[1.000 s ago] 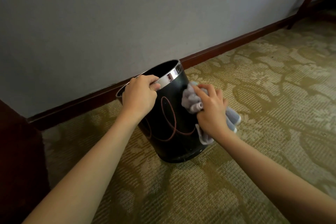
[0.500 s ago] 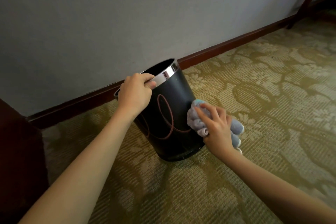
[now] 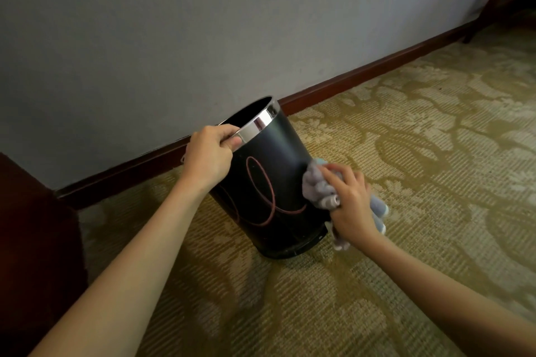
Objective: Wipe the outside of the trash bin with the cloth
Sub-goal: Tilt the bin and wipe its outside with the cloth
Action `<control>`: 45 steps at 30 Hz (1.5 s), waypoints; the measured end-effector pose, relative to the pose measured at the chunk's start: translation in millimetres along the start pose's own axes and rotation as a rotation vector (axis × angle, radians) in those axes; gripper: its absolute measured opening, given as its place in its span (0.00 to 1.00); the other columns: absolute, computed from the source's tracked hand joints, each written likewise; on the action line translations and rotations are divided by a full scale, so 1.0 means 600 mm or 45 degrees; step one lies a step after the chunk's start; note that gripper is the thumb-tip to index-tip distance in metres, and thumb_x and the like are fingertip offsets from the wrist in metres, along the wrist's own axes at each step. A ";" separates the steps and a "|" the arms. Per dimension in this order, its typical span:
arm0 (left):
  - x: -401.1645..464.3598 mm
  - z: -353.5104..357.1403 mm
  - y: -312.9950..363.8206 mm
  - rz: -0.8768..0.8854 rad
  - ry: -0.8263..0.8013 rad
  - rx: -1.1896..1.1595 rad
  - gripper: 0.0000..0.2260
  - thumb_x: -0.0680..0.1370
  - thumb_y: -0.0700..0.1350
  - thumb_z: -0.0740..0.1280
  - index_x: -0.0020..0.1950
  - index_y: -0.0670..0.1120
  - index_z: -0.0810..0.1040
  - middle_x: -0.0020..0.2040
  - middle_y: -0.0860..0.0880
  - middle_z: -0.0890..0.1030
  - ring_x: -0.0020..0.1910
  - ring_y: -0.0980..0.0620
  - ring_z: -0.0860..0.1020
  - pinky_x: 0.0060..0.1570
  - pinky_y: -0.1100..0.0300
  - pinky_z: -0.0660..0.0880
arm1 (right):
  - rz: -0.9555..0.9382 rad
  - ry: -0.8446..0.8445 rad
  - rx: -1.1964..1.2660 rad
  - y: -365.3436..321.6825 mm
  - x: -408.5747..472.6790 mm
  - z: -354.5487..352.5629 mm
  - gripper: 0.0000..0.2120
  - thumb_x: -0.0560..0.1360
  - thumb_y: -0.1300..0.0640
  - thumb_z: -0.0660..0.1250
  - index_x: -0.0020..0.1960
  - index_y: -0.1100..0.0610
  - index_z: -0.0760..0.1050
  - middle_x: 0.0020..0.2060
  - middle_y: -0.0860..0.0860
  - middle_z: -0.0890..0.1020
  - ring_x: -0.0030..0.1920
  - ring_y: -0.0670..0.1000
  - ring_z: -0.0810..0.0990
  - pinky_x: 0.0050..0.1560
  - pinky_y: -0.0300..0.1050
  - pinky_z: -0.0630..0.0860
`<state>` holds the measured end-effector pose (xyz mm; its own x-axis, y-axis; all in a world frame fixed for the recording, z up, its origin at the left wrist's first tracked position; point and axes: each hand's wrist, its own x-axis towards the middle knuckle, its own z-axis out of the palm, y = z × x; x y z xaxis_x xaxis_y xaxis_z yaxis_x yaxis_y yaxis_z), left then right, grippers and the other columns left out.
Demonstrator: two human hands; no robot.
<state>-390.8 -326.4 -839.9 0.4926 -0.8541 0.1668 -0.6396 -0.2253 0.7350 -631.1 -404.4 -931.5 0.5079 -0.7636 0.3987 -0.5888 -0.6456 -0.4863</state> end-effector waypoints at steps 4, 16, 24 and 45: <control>-0.012 0.002 0.002 0.036 -0.054 -0.026 0.09 0.79 0.43 0.63 0.51 0.52 0.82 0.44 0.56 0.83 0.49 0.55 0.80 0.53 0.49 0.77 | -0.047 0.162 0.146 -0.061 0.092 -0.006 0.30 0.68 0.72 0.60 0.67 0.52 0.73 0.62 0.50 0.74 0.55 0.54 0.69 0.56 0.55 0.65; 0.007 -0.011 -0.026 -0.007 0.012 -0.089 0.09 0.78 0.42 0.65 0.52 0.51 0.83 0.43 0.59 0.83 0.46 0.60 0.79 0.45 0.63 0.73 | 0.365 -0.108 0.403 0.049 0.102 0.026 0.21 0.73 0.65 0.55 0.54 0.43 0.75 0.50 0.46 0.76 0.50 0.50 0.75 0.50 0.46 0.73; 0.018 -0.023 -0.032 -0.018 -0.140 -0.303 0.16 0.78 0.39 0.64 0.44 0.61 0.83 0.41 0.59 0.85 0.43 0.60 0.83 0.37 0.71 0.74 | 0.510 -0.168 0.315 0.077 0.066 0.032 0.19 0.72 0.67 0.55 0.53 0.51 0.78 0.47 0.48 0.80 0.50 0.53 0.77 0.48 0.52 0.75; 0.004 -0.065 -0.083 -0.127 -0.074 -0.436 0.21 0.78 0.39 0.63 0.39 0.66 0.82 0.42 0.63 0.84 0.43 0.67 0.80 0.41 0.67 0.72 | 0.581 -0.186 0.284 -0.025 0.130 0.036 0.14 0.71 0.65 0.55 0.41 0.45 0.69 0.47 0.49 0.73 0.55 0.62 0.72 0.56 0.69 0.68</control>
<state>-334.8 -298.7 -850.7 0.5019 -0.8633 0.0528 -0.3502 -0.1470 0.9251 -569.1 -454.0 -910.2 0.3229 -0.9464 0.0033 -0.6306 -0.2178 -0.7449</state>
